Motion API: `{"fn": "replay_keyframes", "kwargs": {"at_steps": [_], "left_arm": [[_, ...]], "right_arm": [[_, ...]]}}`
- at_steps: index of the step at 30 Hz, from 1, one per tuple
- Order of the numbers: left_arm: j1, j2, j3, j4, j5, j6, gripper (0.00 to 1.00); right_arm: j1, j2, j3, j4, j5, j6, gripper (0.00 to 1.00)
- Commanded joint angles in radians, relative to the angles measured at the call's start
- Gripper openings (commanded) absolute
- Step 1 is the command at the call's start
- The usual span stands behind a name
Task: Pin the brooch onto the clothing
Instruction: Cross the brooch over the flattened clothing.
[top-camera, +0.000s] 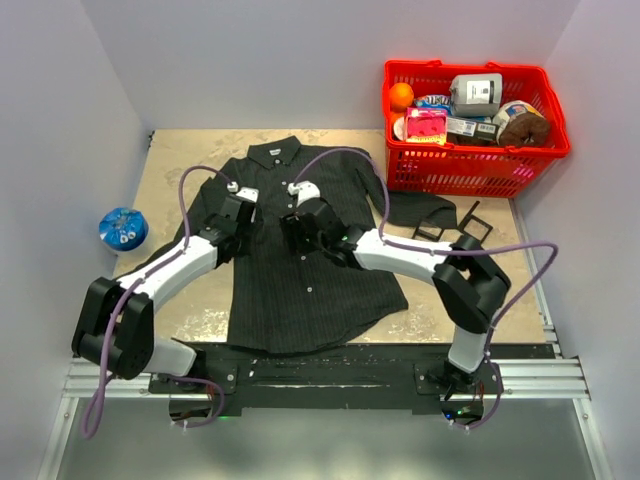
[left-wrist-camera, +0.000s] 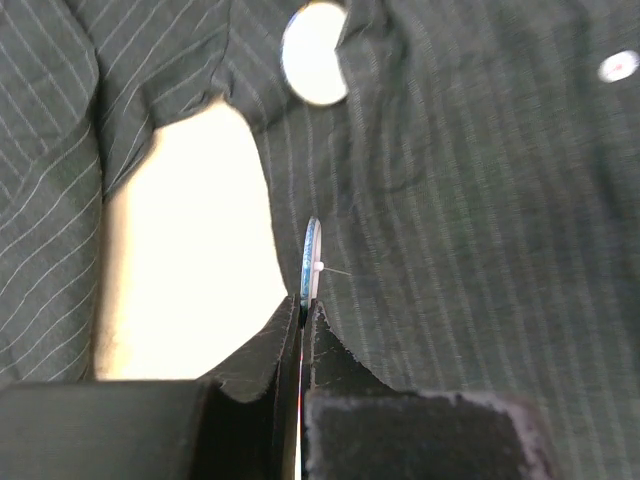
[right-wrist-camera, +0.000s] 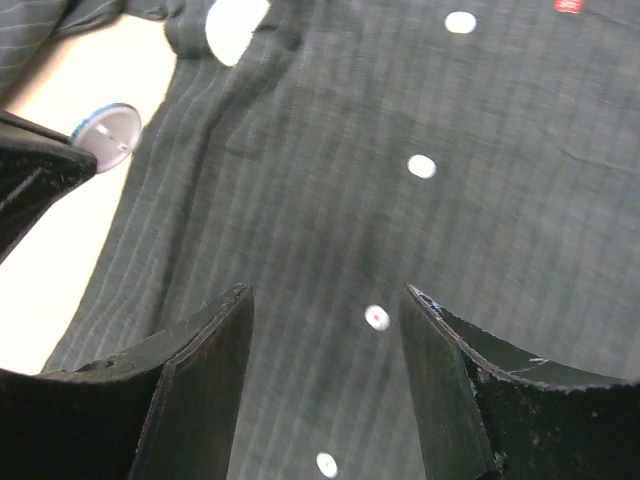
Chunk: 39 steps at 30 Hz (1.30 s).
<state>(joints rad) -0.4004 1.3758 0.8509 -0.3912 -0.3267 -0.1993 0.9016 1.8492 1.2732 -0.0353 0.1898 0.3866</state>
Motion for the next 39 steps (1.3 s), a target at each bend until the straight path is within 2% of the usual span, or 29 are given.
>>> {"fn": "replay_keyframes", "kwargs": {"at_steps": [1,7,16,39], "left_arm": [[-0.005,0.031,0.069,-0.015,-0.109,-0.002,0.00],[-0.032,0.097,0.120,-0.038,-0.150,0.029,0.00],[-0.051,0.184,0.189,-0.094,-0.230,0.080,0.00],[-0.092,0.335,0.267,-0.126,-0.262,0.129,0.00]], "right_arm": [[-0.018,-0.145,-0.092,0.080,0.112,0.028,0.63],[-0.036,-0.251,-0.198,0.112,0.129,0.032,0.64],[-0.056,-0.317,-0.270,0.136,0.119,0.041,0.65],[-0.066,-0.386,-0.314,0.155,0.111,0.051,0.65]]}}
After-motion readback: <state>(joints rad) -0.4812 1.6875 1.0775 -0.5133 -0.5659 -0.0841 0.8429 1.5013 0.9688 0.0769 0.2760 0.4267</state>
